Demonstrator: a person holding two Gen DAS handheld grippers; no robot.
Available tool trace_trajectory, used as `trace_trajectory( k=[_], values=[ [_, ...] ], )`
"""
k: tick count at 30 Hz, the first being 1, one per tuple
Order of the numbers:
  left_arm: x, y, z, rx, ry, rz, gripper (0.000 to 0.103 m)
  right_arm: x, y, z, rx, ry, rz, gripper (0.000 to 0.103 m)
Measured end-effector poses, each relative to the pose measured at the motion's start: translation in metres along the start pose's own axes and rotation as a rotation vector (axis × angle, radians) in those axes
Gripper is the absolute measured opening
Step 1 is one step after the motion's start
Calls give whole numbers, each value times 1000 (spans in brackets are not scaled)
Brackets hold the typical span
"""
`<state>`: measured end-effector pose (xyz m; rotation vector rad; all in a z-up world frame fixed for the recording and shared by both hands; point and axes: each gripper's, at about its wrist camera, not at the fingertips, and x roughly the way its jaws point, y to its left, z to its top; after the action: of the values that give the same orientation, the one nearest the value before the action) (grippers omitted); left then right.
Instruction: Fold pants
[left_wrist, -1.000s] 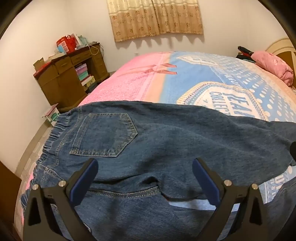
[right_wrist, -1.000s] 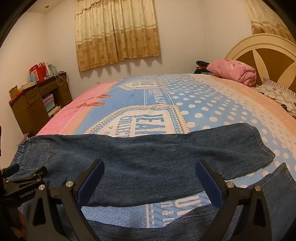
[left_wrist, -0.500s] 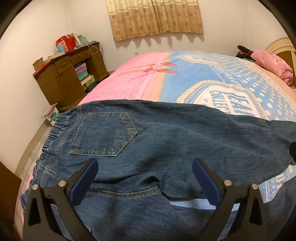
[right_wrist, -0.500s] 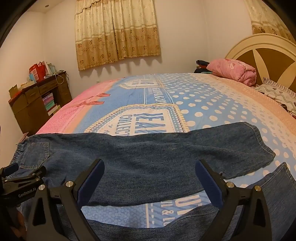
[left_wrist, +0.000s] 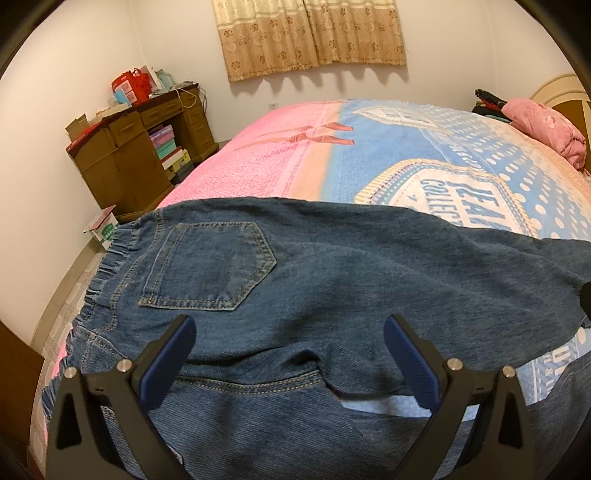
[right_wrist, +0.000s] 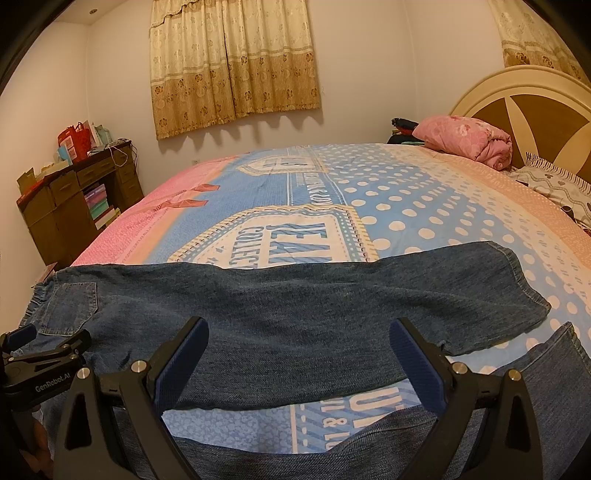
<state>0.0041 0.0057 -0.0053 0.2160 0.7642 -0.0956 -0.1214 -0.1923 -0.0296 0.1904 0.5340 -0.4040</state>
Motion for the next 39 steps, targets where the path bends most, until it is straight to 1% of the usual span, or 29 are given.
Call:
trace_trajectory(
  k=[39],
  values=[
    [4, 4, -3, 2, 6, 0, 103, 4, 0, -5, -4, 10, -1, 99]
  ],
)
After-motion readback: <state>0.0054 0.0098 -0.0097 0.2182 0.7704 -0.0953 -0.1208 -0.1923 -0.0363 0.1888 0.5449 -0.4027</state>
